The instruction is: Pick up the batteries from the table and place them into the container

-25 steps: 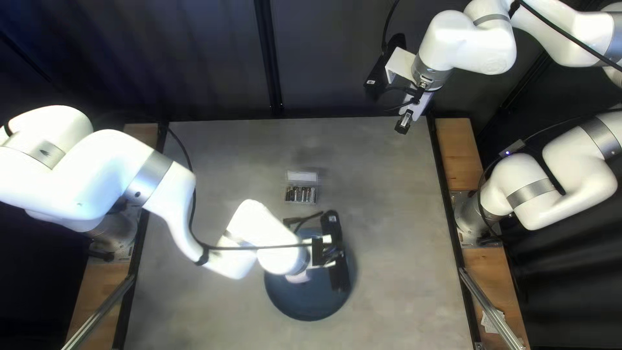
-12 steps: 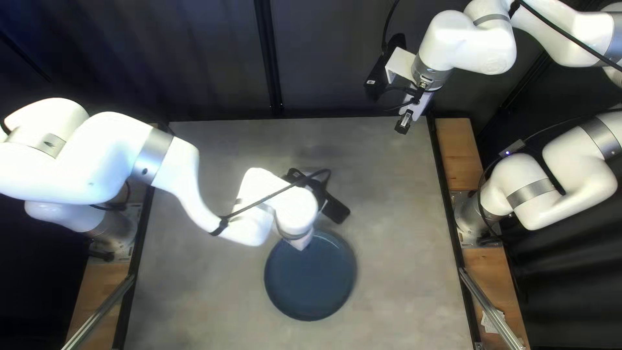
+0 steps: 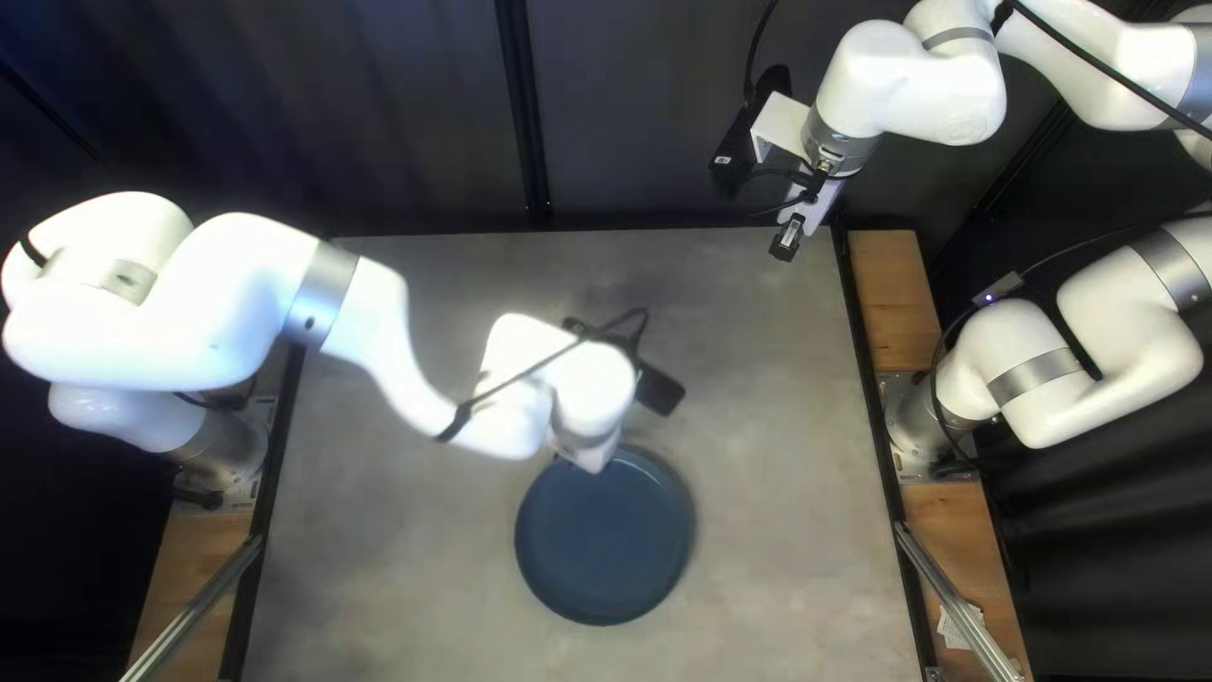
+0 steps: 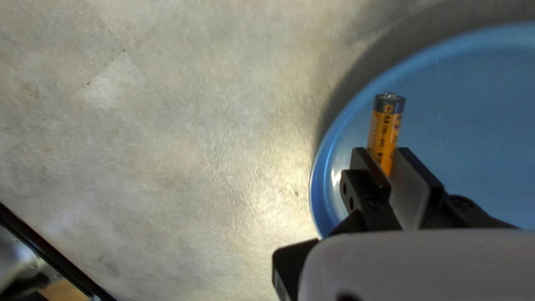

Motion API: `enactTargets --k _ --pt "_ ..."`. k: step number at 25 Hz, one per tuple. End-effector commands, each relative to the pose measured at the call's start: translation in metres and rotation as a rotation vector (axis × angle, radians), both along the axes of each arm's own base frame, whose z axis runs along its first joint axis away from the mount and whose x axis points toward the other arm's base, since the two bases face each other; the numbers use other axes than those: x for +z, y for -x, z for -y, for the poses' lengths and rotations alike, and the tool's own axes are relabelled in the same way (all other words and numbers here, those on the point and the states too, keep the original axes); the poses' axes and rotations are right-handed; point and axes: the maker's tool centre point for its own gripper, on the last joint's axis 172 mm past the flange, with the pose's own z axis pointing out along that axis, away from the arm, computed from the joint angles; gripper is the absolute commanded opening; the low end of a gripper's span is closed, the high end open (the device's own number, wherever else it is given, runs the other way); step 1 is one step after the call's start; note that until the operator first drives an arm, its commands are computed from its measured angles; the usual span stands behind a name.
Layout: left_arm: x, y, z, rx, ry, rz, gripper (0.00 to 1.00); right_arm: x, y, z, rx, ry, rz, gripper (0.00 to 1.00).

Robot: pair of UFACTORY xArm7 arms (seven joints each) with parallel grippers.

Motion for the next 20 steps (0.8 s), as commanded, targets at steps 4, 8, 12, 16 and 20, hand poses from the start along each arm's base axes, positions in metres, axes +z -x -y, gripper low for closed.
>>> enactTargets --k 4,8,12,16,20 --pt "-0.002 0.026 -0.021 0.313 0.005 -0.016 0.00 0.000 0.000 0.000 0.000 0.000 0.000 1.00" --pt "-0.009 0.026 -0.022 0.346 0.020 -0.001 0.00 0.000 0.000 0.000 0.000 0.000 0.000 1.00" --pt "-0.016 0.025 -0.026 0.348 0.046 0.039 0.00 0.000 0.000 0.000 0.000 0.000 0.000 1.00" --pt "-0.020 0.025 -0.032 0.328 0.082 0.092 0.00 0.000 0.000 0.000 0.000 0.000 0.000 1.00" --pt "-0.023 0.021 -0.032 0.304 0.121 0.144 0.00 0.000 0.000 0.000 0.000 0.000 0.000 1.00"
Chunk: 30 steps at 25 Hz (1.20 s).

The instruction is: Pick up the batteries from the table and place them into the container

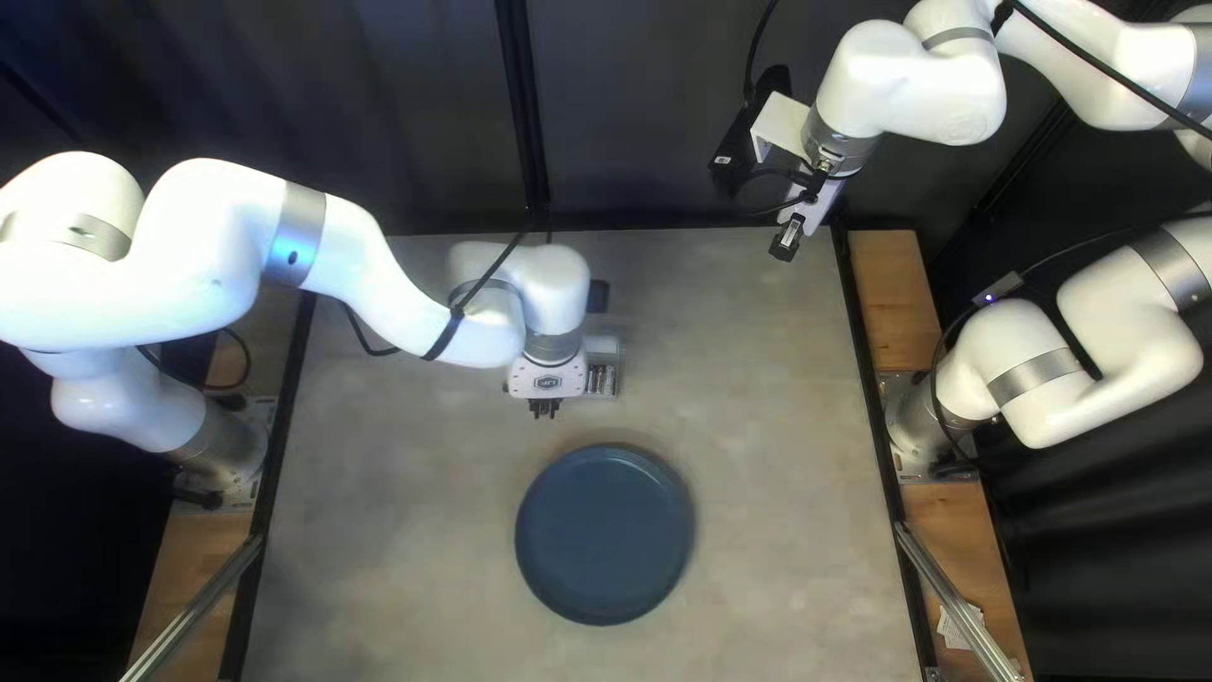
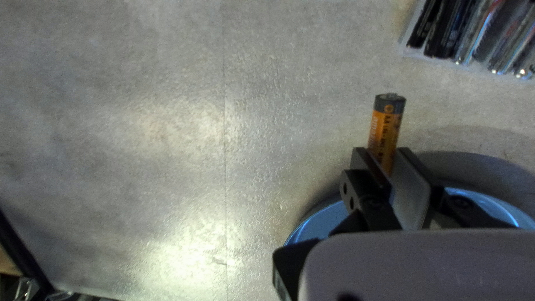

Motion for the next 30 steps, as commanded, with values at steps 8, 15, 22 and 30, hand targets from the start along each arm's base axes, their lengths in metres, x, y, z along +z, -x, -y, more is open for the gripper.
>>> enactTargets --k 8,15,22,30 --pt "-0.010 -0.012 0.000 0.001 0.053 0.068 0.00 0.000 0.000 0.000 0.000 0.000 0.000 1.00" --pt "-0.011 -0.016 -0.004 0.035 0.035 0.069 0.00 0.000 0.000 0.000 0.000 0.000 0.000 1.00" --pt "-0.015 -0.019 -0.006 0.009 -0.007 0.089 0.00 0.000 0.000 0.000 0.000 0.000 0.000 1.00" --pt "-0.016 -0.020 -0.020 -0.022 -0.001 0.091 0.00 0.000 0.000 0.000 0.000 0.000 0.000 1.00"
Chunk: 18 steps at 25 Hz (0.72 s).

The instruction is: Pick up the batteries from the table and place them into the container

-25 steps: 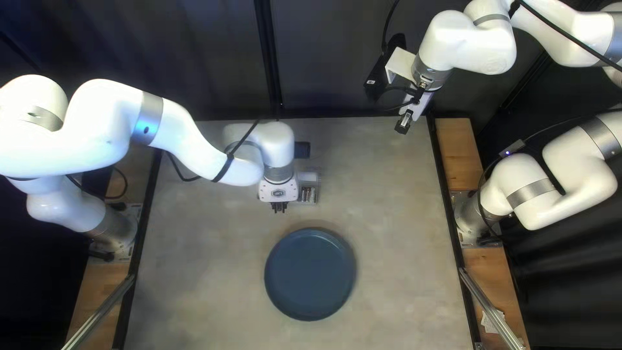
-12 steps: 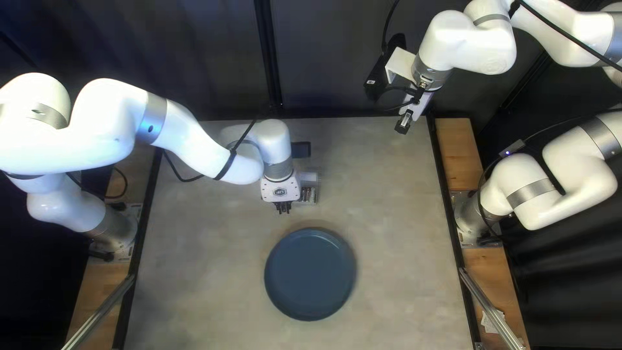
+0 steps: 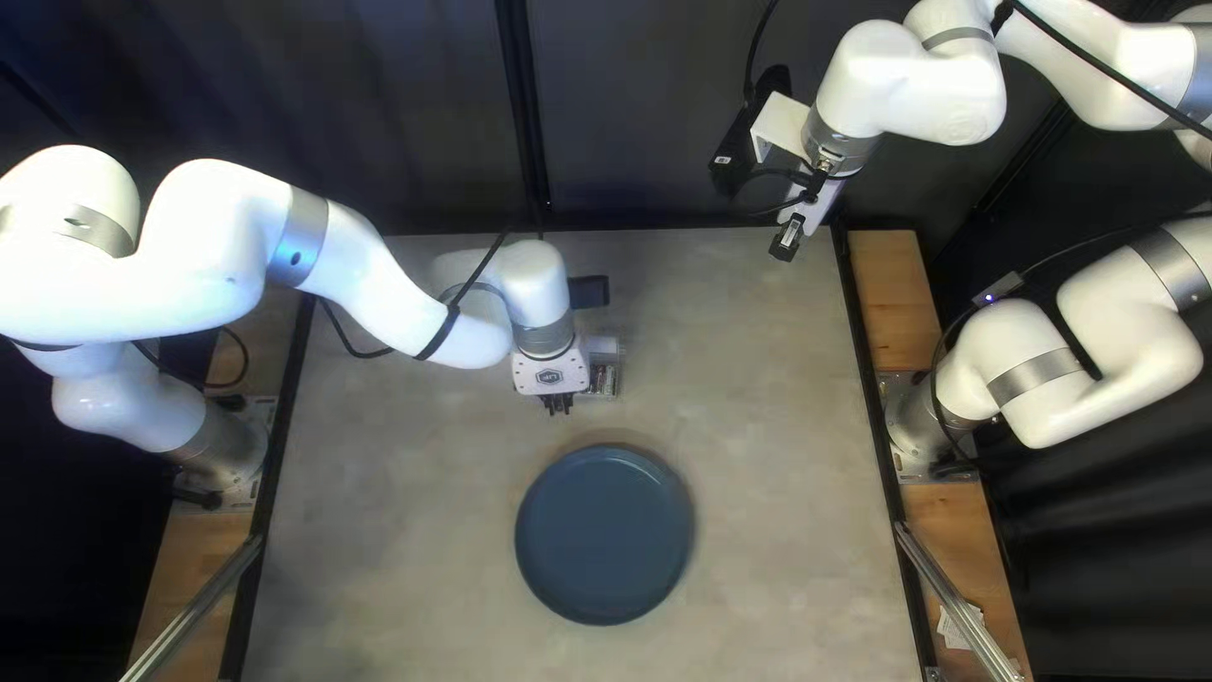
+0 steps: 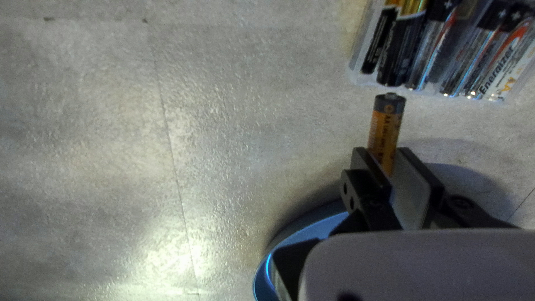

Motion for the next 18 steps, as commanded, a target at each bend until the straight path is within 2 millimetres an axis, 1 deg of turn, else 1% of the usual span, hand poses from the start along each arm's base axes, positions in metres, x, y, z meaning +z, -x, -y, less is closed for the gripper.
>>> enactTargets --k 1,2,8,18 --pt "-0.002 0.000 -0.008 -0.019 0.010 0.000 0.00 0.000 0.000 0.000 0.000 0.000 0.000 1.00" --pt "-0.004 0.000 -0.010 -0.025 0.016 -0.001 0.00 0.000 0.000 0.000 0.000 0.000 0.000 1.00" --pt "-0.012 0.000 -0.008 -0.051 0.049 0.003 0.00 0.000 0.000 0.000 0.000 0.000 0.000 1.00" --pt "-0.015 -0.001 -0.006 -0.046 0.065 -0.019 0.00 0.000 0.000 0.000 0.000 0.000 0.000 1.00"
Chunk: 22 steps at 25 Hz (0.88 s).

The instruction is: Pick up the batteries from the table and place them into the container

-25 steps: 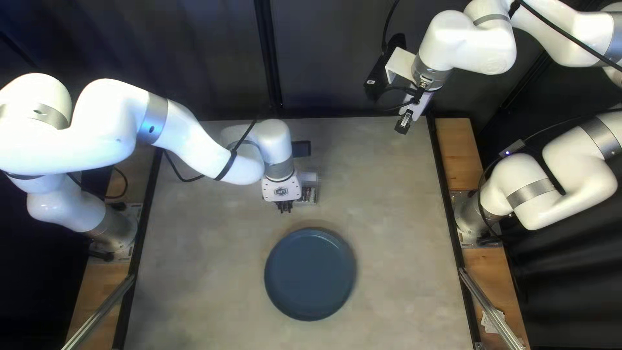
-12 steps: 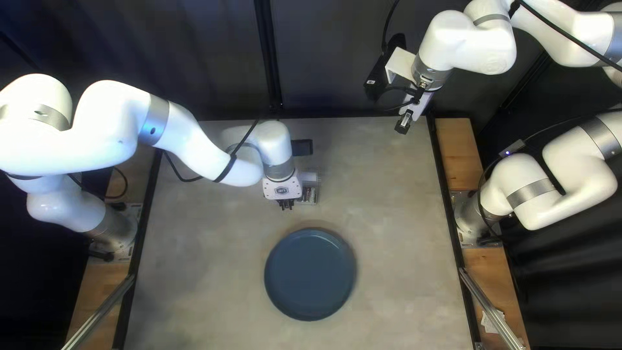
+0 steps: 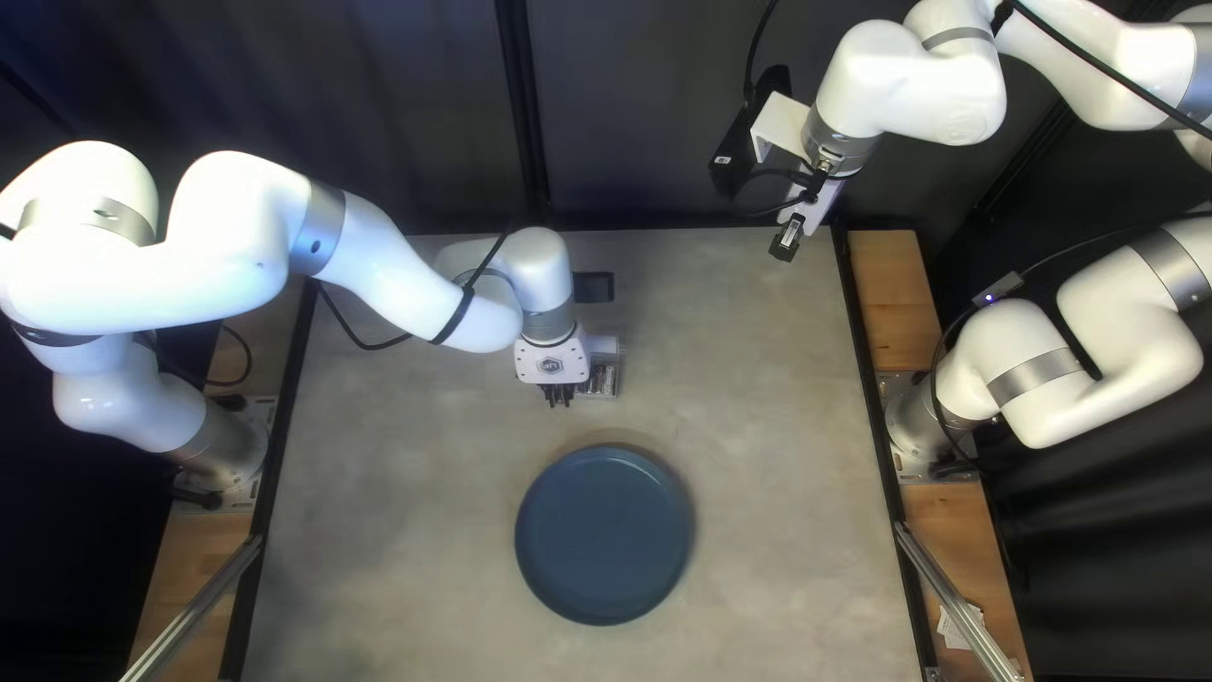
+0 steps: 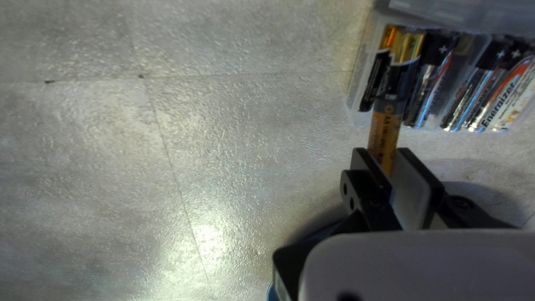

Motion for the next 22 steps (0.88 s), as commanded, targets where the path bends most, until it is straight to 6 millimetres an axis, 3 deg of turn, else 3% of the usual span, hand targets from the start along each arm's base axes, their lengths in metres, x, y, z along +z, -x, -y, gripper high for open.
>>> enactTargets --k 1,22 --pt "-0.001 -0.001 0.000 0.010 -0.002 -0.017 0.00 0.000 0.000 0.000 0.000 0.000 0.000 1.00" --pt "0.002 -0.002 -0.011 0.033 -0.027 -0.045 0.00 0.000 0.000 0.000 0.000 0.000 0.000 1.00"
